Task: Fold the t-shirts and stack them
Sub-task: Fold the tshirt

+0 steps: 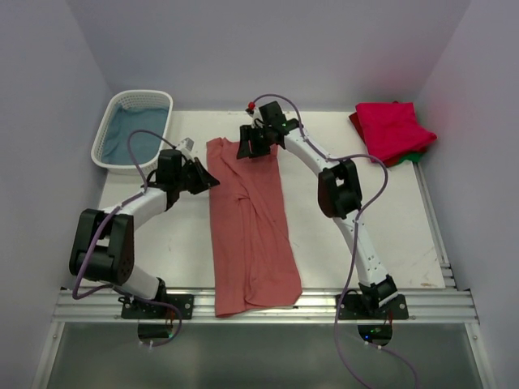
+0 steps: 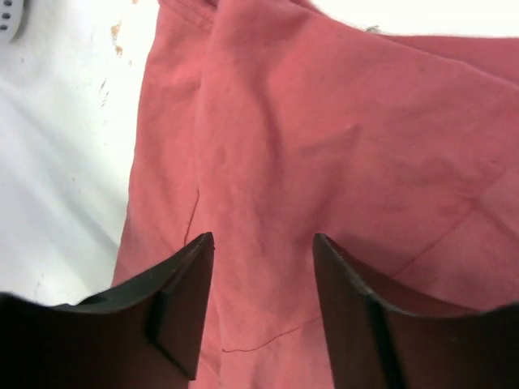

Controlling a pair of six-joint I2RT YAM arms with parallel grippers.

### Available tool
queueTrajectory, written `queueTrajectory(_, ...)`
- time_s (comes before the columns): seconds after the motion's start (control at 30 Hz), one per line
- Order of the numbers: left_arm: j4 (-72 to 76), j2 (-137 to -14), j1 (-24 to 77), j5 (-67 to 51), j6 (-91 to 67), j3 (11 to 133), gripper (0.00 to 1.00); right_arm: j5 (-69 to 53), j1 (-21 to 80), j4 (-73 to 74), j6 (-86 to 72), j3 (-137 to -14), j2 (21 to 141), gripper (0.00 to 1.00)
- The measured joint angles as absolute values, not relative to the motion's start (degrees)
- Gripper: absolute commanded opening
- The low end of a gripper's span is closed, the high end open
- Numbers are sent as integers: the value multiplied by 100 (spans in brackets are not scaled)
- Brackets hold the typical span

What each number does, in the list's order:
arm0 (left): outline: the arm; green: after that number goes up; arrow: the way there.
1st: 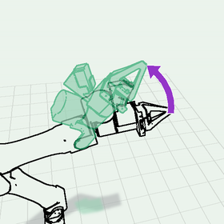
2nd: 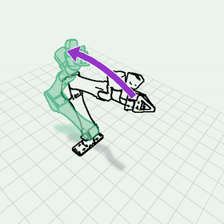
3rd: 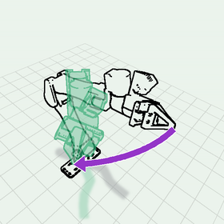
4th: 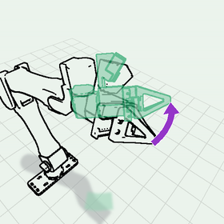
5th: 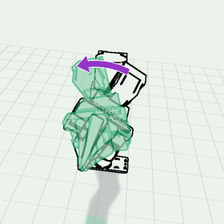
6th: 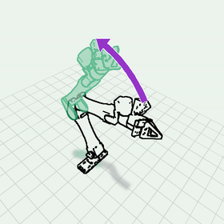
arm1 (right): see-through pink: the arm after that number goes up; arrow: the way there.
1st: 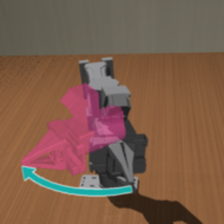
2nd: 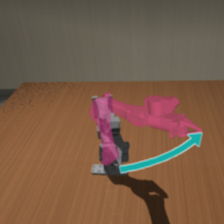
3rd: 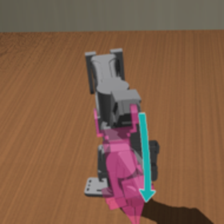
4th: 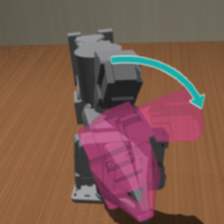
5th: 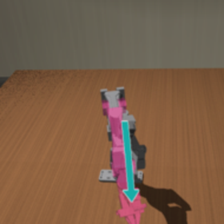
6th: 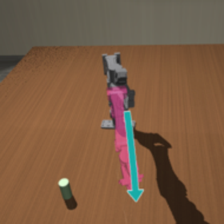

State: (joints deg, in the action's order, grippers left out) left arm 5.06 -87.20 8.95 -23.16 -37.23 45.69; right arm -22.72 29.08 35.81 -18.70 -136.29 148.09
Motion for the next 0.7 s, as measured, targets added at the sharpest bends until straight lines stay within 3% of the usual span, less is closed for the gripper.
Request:
queueTrajectory(0.17, 631, -8753, 915, -2342, -3730, 4399, 2, -2364, 2952, 3573, -1627, -13522, 14798, 64)
queueTrajectory(0.37, 897, -8807, 915, -2383, -3774, 4206, 3, -2303, 3170, 3787, -1306, -13850, 14881, 51)
queueTrajectory(0.5, 926, -8842, 915, -2320, -3787, 4156, 2, -2180, 3363, 3900, -1153, -13854, 14888, 48)
queueTrajectory(0.7, 956, -9190, 915, -2226, -3841, 4163, 1, -1999, 3516, 3983, -987, -13854, 14890, 57)
